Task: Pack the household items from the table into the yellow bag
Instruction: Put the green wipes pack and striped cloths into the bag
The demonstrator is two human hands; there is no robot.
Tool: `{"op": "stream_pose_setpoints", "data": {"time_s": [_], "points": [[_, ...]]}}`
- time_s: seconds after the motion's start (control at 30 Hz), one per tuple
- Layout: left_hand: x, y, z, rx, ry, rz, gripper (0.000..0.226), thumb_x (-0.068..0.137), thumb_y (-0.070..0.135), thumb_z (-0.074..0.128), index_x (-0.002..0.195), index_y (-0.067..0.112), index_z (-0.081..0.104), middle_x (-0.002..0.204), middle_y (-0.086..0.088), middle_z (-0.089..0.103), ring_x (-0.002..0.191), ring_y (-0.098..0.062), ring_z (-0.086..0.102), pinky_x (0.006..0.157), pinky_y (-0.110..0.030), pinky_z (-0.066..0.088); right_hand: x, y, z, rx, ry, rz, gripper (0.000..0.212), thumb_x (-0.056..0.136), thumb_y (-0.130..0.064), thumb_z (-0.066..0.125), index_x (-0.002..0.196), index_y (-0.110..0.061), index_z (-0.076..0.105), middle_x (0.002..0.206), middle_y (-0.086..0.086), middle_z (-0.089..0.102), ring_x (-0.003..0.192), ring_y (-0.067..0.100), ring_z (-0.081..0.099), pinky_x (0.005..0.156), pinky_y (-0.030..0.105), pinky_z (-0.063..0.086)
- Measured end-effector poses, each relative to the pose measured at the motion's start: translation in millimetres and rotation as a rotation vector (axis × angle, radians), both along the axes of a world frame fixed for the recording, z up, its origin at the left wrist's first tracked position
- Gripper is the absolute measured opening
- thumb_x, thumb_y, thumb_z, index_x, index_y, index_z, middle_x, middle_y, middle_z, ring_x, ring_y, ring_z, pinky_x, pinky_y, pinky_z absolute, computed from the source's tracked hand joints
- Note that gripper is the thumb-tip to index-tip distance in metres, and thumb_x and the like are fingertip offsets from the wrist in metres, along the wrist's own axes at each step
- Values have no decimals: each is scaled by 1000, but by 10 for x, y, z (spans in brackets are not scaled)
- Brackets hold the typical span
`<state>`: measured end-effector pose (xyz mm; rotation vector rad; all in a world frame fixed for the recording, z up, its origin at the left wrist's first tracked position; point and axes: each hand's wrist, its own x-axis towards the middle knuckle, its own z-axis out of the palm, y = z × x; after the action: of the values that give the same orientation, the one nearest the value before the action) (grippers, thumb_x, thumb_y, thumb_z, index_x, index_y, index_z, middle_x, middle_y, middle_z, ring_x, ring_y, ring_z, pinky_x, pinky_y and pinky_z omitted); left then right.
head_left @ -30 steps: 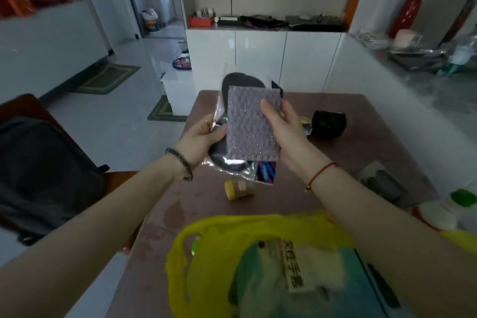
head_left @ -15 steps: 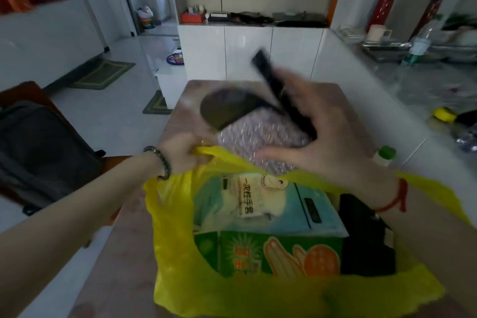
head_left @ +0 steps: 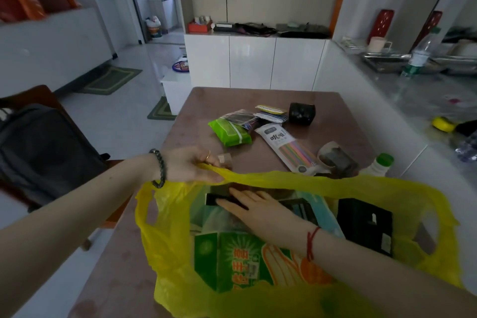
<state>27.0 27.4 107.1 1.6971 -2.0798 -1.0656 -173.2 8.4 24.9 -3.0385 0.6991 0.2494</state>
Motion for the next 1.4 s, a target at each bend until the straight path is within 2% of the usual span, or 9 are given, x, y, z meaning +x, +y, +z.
{"op": "stream_pose_setpoints", "data": {"time_s": [0.17,0.3,0.4,0.7,0.83,1.03,1.17,1.27,1.4], "points": [[373,-139,41,123,-22,-17,76,46,91,43,88,33,68,83,18,71,77,-1,65,79,-21,54,-3,-174,622,372,-151,96,48,87,-38,57,133,-25,48,143,2,47,129,11,45,105,26,38],[660,-476,59,155,147,248,86,53,82,53,103,13,61,74,6,73,60,-2,66,61,-18,55,115,-601,1178,609,-616,-91,18,86,-15,63,100,-9,72,81,-14,71,72,-1,68,71,10,51],[834,-853,14,102,220,437,44,91,41,43,127,15,43,90,0,64,71,-6,64,66,-22,53,228,-1207,1203,584,-751,-348,18,86,-18,63,100,-12,70,83,-1,75,70,13,72,75,33,58],[1073,-2157,-735,206,462,853,52,92,27,50,139,16,32,130,-13,51,98,-24,51,77,-37,47,662,-2756,363,1071,-794,-1136,62,82,-46,61,129,-8,47,120,15,57,99,25,60,82,36,53],[999,-2722,-1215,237,498,967,60,90,26,52,142,10,25,98,-9,55,80,-23,53,66,-35,45,1068,-3318,-170,1319,-757,-1299,82,82,-54,56,143,-7,27,145,22,36,129,35,41,98,40,41],[1024,-3347,-2037,289,811,1167,115,39,32,91,134,-2,35,133,-23,50,115,-38,55,94,-53,48,1537,-3899,-925,1441,-851,-1460,64,82,-42,64,130,-4,44,129,18,52,113,32,54,88,39,47],[963,-3409,-2206,310,796,1311,89,60,12,83,133,-3,35,133,-22,49,117,-38,53,92,-51,49,1738,-4141,-1268,1516,-1002,-1495,52,75,-30,74,113,-1,52,103,13,57,85,27,59,59,33,50],[950,-3420,-2216,365,824,1307,77,63,12,81,128,-5,44,128,-21,54,113,-38,56,89,-48,50,1834,-4501,-1924,1478,-1120,-1486,82,46,-18,84,119,5,54,108,18,66,93,32,65,77,48,57],[919,-3371,-2212,277,870,1294,78,66,7,78,130,-1,34,122,-16,54,113,-38,56,93,-53,48,1837,-4215,-1387,1472,-1216,-1405,36,76,-5,67,108,4,53,97,20,62,85,32,63,75,39,55]]}}
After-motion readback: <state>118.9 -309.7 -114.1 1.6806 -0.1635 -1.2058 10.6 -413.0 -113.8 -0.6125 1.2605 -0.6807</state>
